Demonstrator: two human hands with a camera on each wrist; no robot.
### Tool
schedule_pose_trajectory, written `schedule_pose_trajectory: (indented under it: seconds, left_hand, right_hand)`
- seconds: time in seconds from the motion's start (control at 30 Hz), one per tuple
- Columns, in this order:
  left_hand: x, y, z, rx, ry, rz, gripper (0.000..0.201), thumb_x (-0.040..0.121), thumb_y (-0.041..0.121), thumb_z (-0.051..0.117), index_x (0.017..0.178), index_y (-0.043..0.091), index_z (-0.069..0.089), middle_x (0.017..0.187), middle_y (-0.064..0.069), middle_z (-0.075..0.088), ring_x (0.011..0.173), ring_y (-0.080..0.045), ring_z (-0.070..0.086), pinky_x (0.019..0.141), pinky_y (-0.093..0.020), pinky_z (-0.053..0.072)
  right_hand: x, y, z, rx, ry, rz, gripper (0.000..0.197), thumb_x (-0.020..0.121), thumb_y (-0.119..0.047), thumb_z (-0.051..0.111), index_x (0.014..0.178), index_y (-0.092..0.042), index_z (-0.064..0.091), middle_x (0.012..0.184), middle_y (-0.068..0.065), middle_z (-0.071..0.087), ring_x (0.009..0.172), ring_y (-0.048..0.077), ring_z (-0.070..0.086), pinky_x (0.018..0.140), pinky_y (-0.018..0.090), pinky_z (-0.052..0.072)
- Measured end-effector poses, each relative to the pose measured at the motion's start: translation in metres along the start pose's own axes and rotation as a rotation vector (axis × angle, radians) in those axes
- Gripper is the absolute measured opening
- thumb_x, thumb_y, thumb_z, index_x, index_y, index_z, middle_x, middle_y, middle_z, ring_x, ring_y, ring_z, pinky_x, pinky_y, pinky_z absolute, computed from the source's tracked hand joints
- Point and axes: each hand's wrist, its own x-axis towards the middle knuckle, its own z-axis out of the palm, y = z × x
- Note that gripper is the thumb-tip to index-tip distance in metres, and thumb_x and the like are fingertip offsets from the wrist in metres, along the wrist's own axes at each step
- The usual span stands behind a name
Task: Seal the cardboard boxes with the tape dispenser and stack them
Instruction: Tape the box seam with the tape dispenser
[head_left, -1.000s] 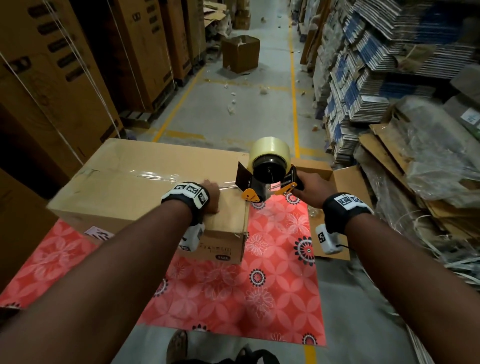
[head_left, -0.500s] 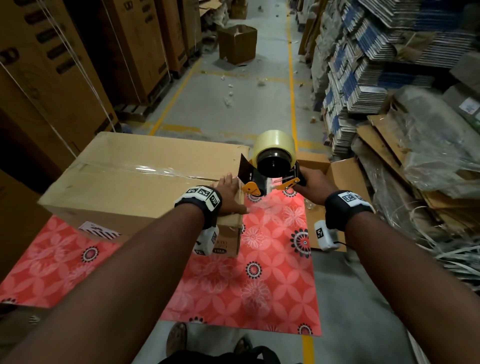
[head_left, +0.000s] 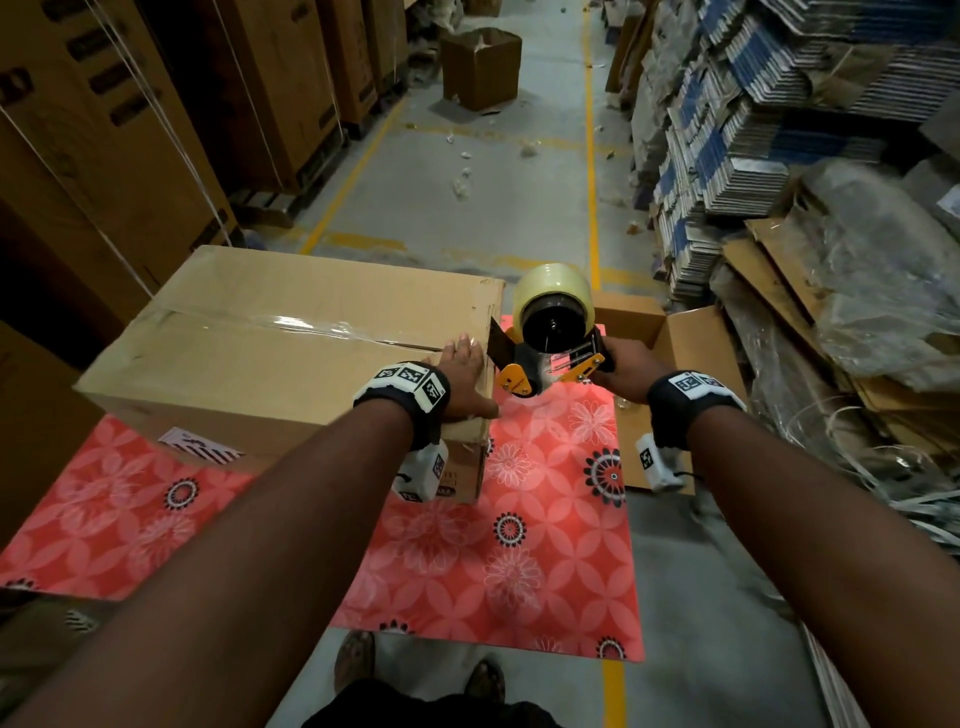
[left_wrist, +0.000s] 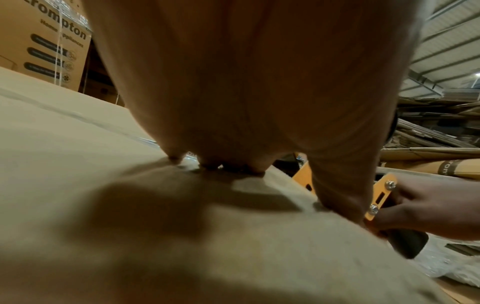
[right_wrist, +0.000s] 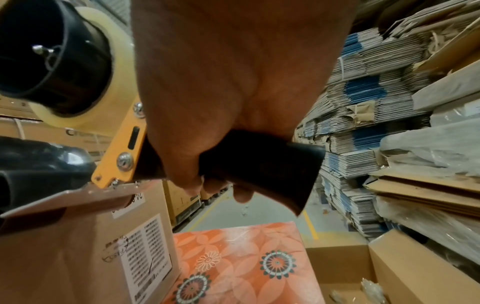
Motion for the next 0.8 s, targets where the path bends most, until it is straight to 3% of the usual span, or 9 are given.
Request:
schedule_pose_trajectory:
  seconds: [0.13, 0.23, 0.37, 0.43, 0.63, 0.73, 0.8]
  left_hand:
    - [0.000, 0.001, 0.001, -0.010, 0.006, 0.003, 0.114, 0.082, 0.061, 0.061, 0.153, 0.009, -0.011, 0.160, -0.012, -0.018, 0.148, -0.032, -0.008, 0.116, -0.058, 0.007]
    - [0.000, 0.001, 0.003, -0.026, 0.027, 0.011, 0.115, 0.081, 0.061, 0.062, 0.153, 0.008, -0.010, 0.160, -0.014, -0.017, 0.148, -0.033, -0.007, 0.116, -0.059, 0.008]
    - [-0.001, -0.001, 0.004, -0.042, 0.010, 0.019, 0.114, 0.081, 0.062, 0.061, 0.153, 0.010, -0.011, 0.160, -0.013, -0.018, 0.148, -0.033, -0.009, 0.116, -0.059, 0.007]
    - [-0.002, -0.001, 0.002, -0.030, 0.010, 0.022, 0.114, 0.081, 0.062, 0.061, 0.153, 0.010, -0.011, 0.160, -0.012, -0.019, 0.148, -0.032, -0.009, 0.116, -0.058, 0.007]
    - [-0.003, 0.000, 0.002, -0.022, 0.019, 0.022, 0.112, 0.083, 0.061, 0.060, 0.153, 0.010, -0.011, 0.159, -0.012, -0.019, 0.148, -0.031, -0.008, 0.116, -0.058, 0.008]
    - [-0.002, 0.000, 0.003, -0.017, 0.019, 0.018, 0.113, 0.083, 0.062, 0.060, 0.153, 0.010, -0.012, 0.159, -0.012, -0.019, 0.148, -0.031, -0.008, 0.116, -0.058, 0.008]
    - [-0.003, 0.001, 0.001, -0.012, 0.016, 0.015, 0.112, 0.083, 0.062, 0.060, 0.152, 0.010, -0.012, 0.159, -0.012, -0.019, 0.148, -0.032, -0.008, 0.116, -0.057, 0.008]
  right_hand:
    - [-0.001, 0.011, 0.015, -0.177, -0.121, 0.058, 0.014, 0.085, -0.017, 0.067, 0.097, -0.019, 0.061, 0.101, 0.008, 0.069, 0.096, 0.030, 0.065, 0.082, 0.041, 0.054]
    - [-0.010, 0.019, 0.038, -0.301, -0.228, 0.097, 0.015, 0.085, -0.016, 0.066, 0.097, -0.019, 0.058, 0.098, 0.006, 0.064, 0.096, 0.029, 0.062, 0.074, 0.032, 0.046]
    - [-0.020, 0.025, 0.064, -0.236, -0.301, 0.202, 0.015, 0.084, -0.015, 0.068, 0.087, -0.020, 0.054, 0.095, 0.008, 0.064, 0.090, 0.025, 0.062, 0.070, 0.027, 0.039]
    - [-0.021, 0.026, 0.064, -0.135, -0.271, 0.286, 0.012, 0.085, -0.014, 0.070, 0.089, -0.016, 0.059, 0.091, 0.010, 0.063, 0.084, 0.024, 0.061, 0.068, 0.027, 0.041]
    - [-0.024, 0.019, 0.078, 0.452, -0.068, 0.610, 0.017, 0.084, -0.009, 0.071, 0.072, -0.006, 0.059, 0.066, 0.011, 0.061, 0.054, 0.021, 0.058, 0.049, 0.028, 0.048]
    - [-0.034, 0.009, 0.099, 0.806, 0.000, 0.717, 0.026, 0.090, -0.002, 0.063, 0.066, -0.005, 0.053, 0.045, 0.008, 0.052, 0.029, 0.015, 0.046, 0.034, 0.018, 0.037]
    - [-0.036, 0.012, 0.117, 0.854, -0.012, 0.735, 0.028, 0.093, -0.005, 0.061, 0.066, -0.006, 0.052, 0.048, 0.009, 0.053, 0.029, 0.014, 0.046, 0.036, 0.016, 0.037]
